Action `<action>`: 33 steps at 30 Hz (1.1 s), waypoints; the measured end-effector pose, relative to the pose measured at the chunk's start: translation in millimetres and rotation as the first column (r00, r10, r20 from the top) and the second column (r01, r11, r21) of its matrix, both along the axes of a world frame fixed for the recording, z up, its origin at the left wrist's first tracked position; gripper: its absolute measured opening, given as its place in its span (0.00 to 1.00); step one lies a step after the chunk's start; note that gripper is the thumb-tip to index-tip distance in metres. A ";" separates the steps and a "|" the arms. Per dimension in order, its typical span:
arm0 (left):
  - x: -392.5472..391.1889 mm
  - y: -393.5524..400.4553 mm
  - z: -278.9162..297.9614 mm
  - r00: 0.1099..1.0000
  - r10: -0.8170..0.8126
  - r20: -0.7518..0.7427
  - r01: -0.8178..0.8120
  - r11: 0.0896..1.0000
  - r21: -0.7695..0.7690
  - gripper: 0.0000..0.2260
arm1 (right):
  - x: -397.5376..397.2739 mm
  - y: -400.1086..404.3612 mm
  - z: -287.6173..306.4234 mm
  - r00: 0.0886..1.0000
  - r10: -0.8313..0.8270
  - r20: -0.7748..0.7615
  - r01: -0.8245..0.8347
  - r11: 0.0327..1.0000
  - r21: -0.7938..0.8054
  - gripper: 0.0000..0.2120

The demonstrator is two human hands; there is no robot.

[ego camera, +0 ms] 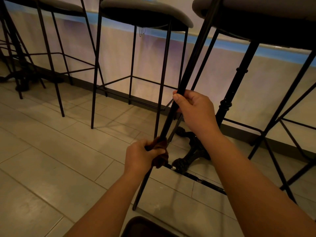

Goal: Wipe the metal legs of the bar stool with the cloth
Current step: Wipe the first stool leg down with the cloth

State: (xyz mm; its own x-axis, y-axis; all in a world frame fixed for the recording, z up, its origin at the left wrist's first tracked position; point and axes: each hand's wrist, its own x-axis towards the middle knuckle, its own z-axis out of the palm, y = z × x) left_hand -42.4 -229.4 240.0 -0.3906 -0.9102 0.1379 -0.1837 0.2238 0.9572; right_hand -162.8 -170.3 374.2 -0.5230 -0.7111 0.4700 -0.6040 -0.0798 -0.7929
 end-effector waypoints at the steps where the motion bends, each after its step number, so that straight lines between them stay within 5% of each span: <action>1: 1.9 -1.7 1.0 1.000 -0.023 0.014 0.023 0.999 0.025 0.09 | 0.3 0.1 0.1 1.000 0.000 0.000 0.000 1.000 0.001 0.11; 11: 14.0 11.4 10.1 0.995 -0.072 -0.064 0.073 0.997 0.015 0.09 | 0.5 0.9 1.8 1.000 0.010 0.015 -0.010 1.000 0.011 0.12; 16: 27.7 14.6 10.2 0.960 -0.239 -0.148 0.254 0.963 0.091 0.10 | -0.7 1.0 -0.5 1.000 0.014 0.018 -0.014 1.000 0.003 0.13; 24: 16.2 -14.5 7.1 0.959 -0.282 -0.017 0.282 0.958 0.050 0.15 | -4.2 0.3 1.0 0.999 0.041 0.016 -0.041 0.999 0.019 0.12; 33: 5.0 -17.4 -22.7 0.877 -0.258 -0.405 0.371 0.900 0.228 0.09 | -4.5 -1.1 -1.7 0.998 0.058 0.029 -0.057 0.998 -0.019 0.10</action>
State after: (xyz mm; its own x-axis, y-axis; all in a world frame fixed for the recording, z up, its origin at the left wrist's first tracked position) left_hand -37.4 -246.8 217.4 -0.6377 -0.7669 0.0728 0.2144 -0.0860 0.9730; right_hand -167.3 -171.5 372.5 -0.4955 -0.7320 0.4677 -0.5743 -0.1279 -0.8086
